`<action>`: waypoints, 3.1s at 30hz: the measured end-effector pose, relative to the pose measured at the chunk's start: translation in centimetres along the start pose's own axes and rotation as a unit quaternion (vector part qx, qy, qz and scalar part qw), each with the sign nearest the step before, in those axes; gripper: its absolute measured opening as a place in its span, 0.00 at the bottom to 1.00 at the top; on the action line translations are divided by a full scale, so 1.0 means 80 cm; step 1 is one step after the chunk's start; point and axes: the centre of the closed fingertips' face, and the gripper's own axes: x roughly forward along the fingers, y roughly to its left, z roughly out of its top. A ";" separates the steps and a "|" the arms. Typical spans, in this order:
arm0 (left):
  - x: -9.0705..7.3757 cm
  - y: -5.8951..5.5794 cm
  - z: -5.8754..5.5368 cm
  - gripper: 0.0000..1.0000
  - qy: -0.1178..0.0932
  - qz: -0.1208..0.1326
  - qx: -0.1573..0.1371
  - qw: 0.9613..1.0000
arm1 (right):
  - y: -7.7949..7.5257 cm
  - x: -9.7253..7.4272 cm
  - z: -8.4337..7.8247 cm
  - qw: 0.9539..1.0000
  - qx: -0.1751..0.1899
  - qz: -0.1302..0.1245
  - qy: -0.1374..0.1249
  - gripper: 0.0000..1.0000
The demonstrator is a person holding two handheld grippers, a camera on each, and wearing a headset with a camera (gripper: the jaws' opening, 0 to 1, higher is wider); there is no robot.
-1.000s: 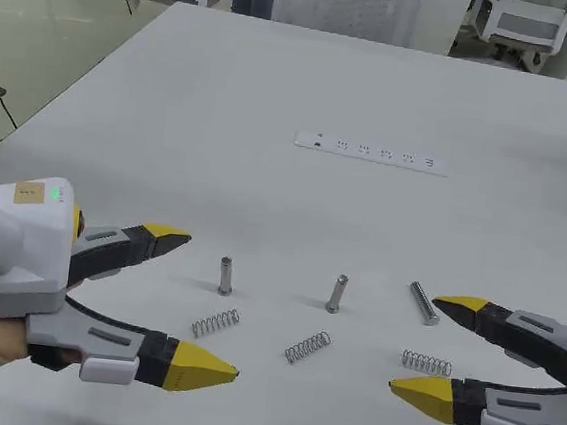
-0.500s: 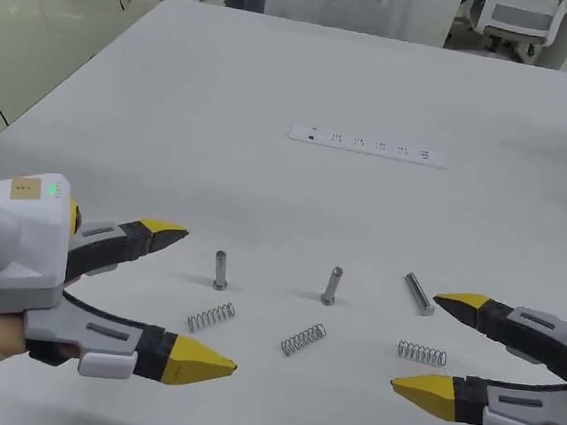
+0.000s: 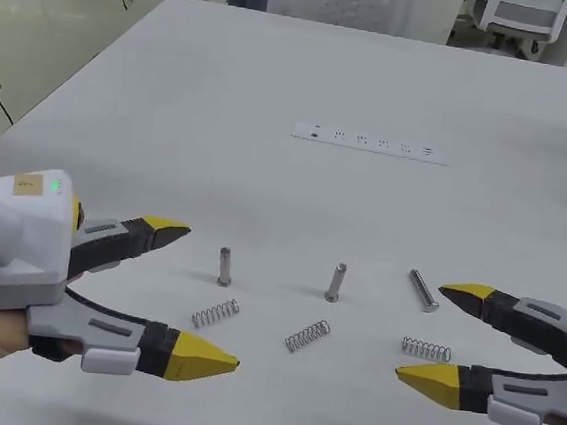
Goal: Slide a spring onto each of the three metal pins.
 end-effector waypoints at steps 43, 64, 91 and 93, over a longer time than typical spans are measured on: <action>0.008 -0.002 -0.010 0.98 0.015 -0.008 0.003 1.000 | 0.003 -0.002 -0.017 1.000 -0.008 0.008 0.020 0.72; 0.004 0.001 -0.012 0.98 0.015 -0.004 -0.003 1.000 | -0.014 -0.005 -0.021 1.000 0.003 -0.003 0.030 0.69; -0.004 0.002 -0.016 0.98 0.019 -0.001 -0.008 1.000 | -0.086 0.009 -0.019 0.996 -0.010 -0.040 0.085 0.53; -0.004 0.003 -0.016 0.98 0.018 0.000 -0.008 1.000 | -0.090 0.011 -0.019 0.995 -0.006 -0.042 0.087 0.50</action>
